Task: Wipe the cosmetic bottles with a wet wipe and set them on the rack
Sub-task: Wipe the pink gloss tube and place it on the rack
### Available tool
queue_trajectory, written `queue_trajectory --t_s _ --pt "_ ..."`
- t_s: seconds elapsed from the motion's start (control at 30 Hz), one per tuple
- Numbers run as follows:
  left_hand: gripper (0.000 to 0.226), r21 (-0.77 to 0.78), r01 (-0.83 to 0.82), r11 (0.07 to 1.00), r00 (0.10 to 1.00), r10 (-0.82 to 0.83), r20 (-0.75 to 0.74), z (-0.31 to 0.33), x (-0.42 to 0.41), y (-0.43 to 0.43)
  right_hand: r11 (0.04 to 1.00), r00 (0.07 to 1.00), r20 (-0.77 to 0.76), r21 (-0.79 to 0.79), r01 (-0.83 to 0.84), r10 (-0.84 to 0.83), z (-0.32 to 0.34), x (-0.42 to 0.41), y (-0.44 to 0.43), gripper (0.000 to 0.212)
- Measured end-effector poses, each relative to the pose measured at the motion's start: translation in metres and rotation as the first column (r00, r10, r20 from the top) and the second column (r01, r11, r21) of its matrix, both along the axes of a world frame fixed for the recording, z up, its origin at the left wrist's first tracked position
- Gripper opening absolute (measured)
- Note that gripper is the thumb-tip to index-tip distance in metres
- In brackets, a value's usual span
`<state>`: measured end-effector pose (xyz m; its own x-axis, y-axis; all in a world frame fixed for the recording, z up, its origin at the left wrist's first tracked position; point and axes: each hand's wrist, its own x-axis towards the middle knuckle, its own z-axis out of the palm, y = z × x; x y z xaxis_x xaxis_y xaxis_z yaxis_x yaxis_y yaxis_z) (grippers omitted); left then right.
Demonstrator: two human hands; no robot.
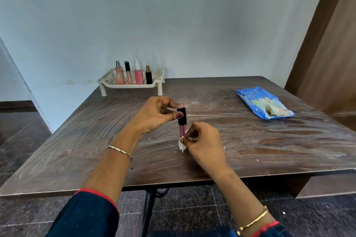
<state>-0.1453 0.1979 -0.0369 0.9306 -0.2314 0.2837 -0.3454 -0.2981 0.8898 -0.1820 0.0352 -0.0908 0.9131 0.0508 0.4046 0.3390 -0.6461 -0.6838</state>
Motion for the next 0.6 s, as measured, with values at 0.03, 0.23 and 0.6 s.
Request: queue_trajectory --t_s 0.03,0.23,0.6 --pt "0.024 -0.011 0.005 1.000 1.000 -0.005 0.000 -0.001 0.000 -0.001 0.998 1.000 -0.021 -0.058 0.006 -0.007 -0.002 -0.002 0.000 0.021" --pt "0.020 -0.059 -0.003 0.998 1.000 0.004 0.014 -0.002 -0.003 -0.004 0.996 0.999 -0.034 -0.083 0.016 -0.019 -0.006 -0.004 -0.003 0.020" --pt "0.019 -0.036 -0.012 0.999 1.000 0.013 0.027 -0.002 -0.002 -0.005 0.941 0.990 0.143 0.338 -0.030 -0.020 0.018 0.011 0.010 0.021"
